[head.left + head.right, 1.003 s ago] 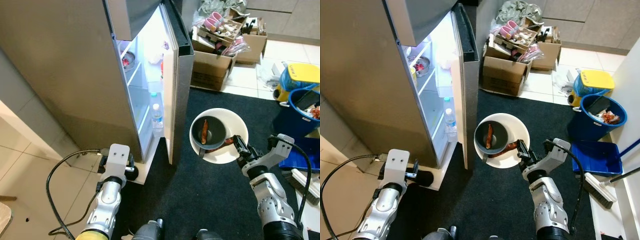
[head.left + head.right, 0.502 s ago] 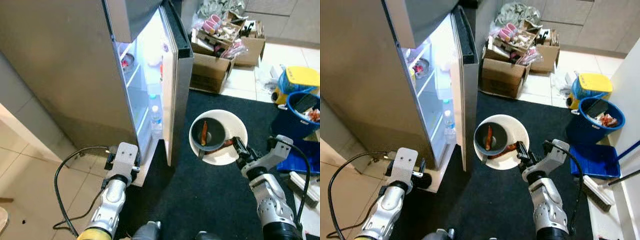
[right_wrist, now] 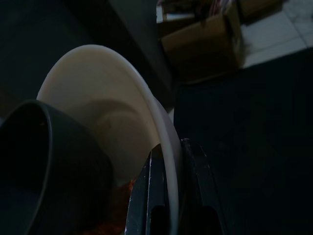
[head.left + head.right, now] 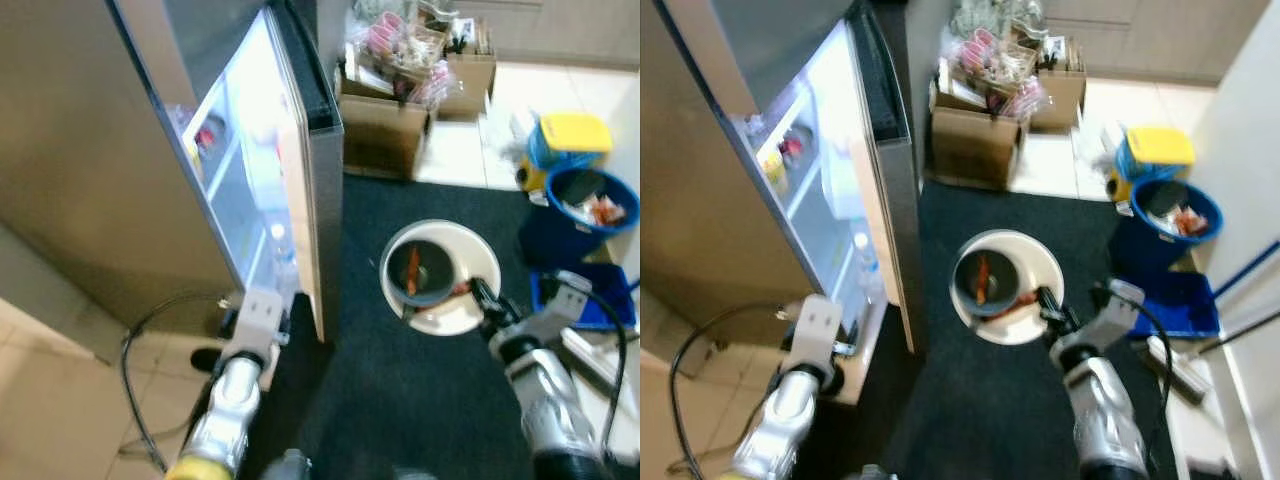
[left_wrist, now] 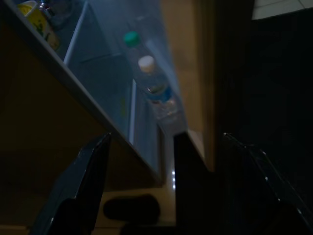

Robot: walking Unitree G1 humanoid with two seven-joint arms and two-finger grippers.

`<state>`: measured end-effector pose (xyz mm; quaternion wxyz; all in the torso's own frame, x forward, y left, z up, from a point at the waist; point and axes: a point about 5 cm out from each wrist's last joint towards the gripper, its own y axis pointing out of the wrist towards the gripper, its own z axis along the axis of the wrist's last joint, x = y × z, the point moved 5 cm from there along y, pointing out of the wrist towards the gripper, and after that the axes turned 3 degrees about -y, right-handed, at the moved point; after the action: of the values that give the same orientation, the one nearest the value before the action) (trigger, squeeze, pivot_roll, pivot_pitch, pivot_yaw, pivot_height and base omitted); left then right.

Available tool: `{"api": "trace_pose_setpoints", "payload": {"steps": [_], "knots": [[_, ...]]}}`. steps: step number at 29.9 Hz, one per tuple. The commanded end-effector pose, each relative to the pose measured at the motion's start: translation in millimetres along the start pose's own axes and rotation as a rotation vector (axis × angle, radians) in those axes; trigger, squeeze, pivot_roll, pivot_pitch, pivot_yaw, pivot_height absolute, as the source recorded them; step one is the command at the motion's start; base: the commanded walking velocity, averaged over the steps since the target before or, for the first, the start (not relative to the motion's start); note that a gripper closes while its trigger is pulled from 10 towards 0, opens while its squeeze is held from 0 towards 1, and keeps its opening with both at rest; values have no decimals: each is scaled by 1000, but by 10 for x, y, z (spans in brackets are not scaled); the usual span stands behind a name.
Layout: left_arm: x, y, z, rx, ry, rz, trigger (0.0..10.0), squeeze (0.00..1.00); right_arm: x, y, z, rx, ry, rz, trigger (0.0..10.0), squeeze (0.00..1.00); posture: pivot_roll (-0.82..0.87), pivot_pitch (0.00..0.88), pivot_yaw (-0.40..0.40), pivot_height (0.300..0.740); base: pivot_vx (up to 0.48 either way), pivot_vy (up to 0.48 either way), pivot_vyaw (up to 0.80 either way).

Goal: Restocking fridge

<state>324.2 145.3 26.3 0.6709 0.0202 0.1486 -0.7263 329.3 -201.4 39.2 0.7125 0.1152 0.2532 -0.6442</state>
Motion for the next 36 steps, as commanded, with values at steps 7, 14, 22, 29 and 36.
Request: {"api": "trace_pose_setpoints", "payload": {"steps": [7, 14, 22, 29, 36], "knots": [[-45, -47, -119, -36, 12, 12, 10000, 0, -108, 38, -20, 3, 0, 34, 10000, 0, -61, 116, -25, 740, 333, 0, 0], [-42, -54, -127, -37, 12, 11, 10000, 0, -105, 34, -25, 2, 1, 35, 10000, 0, -60, 117, -25, 740, 301, 0, 0], [-36, -49, -122, -33, 9, 12, 10000, 0, 12, -7, -104, -20, 1, -7, 10000, 0, -61, 117, -27, 740, 292, 0, 0], [-12, -47, -87, -21, -18, 6, 10000, 0, 415, -168, -328, -90, -19, -181, 10000, 0, -59, 114, -31, 740, 109, 0, 0], [55, -8, -9, 0, -33, -1, 10000, 0, 803, -487, -585, -155, 2, -341, 10000, 0, -59, 113, -31, 740, 0, 0, 0]]}}
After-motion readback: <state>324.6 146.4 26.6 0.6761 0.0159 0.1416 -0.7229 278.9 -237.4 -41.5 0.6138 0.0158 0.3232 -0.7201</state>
